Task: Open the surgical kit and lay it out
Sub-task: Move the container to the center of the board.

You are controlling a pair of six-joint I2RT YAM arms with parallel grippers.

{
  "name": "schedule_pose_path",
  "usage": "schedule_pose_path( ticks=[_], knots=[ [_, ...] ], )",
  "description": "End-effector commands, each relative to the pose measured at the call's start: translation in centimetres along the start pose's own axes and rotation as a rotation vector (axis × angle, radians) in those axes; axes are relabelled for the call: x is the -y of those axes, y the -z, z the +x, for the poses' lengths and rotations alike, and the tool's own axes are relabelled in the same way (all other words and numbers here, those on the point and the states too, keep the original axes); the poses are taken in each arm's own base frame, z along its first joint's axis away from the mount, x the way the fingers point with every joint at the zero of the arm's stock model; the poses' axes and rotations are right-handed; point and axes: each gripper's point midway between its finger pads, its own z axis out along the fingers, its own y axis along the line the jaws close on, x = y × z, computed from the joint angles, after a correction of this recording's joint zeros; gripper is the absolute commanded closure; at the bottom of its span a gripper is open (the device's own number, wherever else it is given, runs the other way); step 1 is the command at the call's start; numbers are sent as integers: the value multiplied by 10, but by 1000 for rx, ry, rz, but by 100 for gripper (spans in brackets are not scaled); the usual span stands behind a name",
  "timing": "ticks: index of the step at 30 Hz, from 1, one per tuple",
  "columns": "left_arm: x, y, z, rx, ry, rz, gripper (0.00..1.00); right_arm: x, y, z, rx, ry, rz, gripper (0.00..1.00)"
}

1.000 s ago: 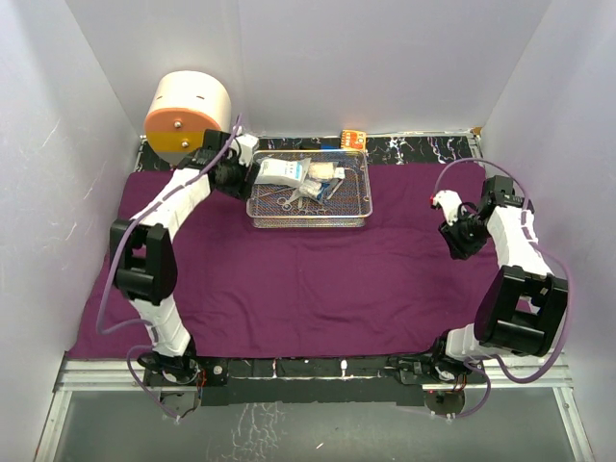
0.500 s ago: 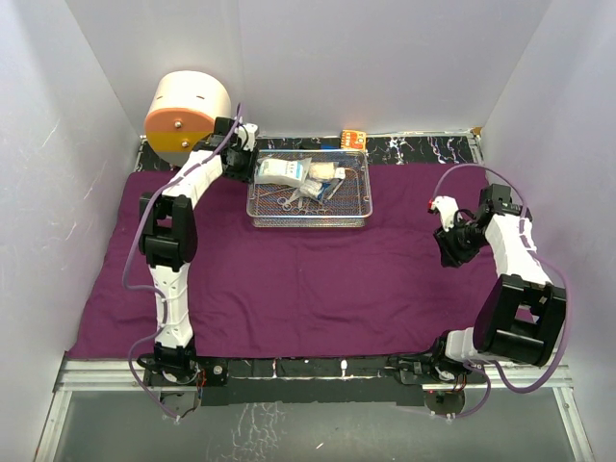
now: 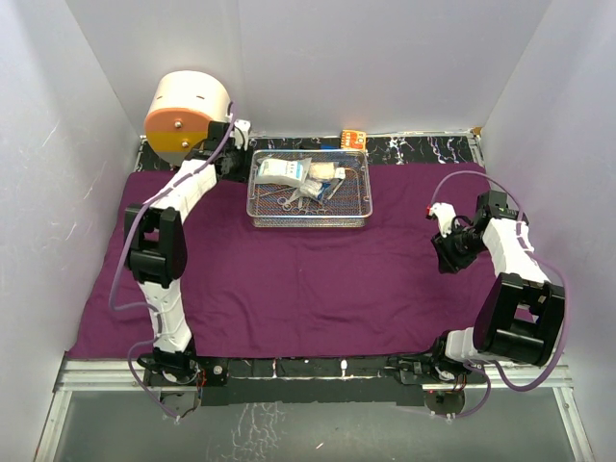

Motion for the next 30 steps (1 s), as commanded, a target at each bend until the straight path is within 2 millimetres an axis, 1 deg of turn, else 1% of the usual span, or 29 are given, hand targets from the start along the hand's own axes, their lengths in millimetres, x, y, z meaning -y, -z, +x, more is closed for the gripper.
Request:
schedule_pose_path(
  ticks=[1,3,6,8,10,12,15,17,19,26,30],
  knots=[
    [0,54,-57,209,-2,-26,54,4,-2,-11,46,13,12,71],
    [9,48,-55,192,-6,0,52,4,-3,-10,43,10,9,71],
    [18,32,-49,147,-3,28,48,3,-4,-9,39,8,6,71],
    [19,16,-43,118,-2,30,44,3,-3,-8,34,9,10,71],
    [17,5,-41,99,-5,22,42,2,-3,-6,32,11,12,71],
    [16,-4,-37,82,-11,16,41,1,-3,-4,28,14,16,71],
    [15,-17,-25,45,-20,13,41,1,-4,-2,21,15,18,71],
    [15,-23,-15,17,-25,11,44,0,-5,-1,19,13,16,71],
    [12,-25,-7,0,-28,-1,50,-1,-6,1,16,12,12,71],
    [-3,-18,5,7,-5,-34,69,-4,-11,4,14,5,0,70],
    [-15,-13,13,-3,30,-44,76,-6,-12,7,11,5,4,70]
  ],
)
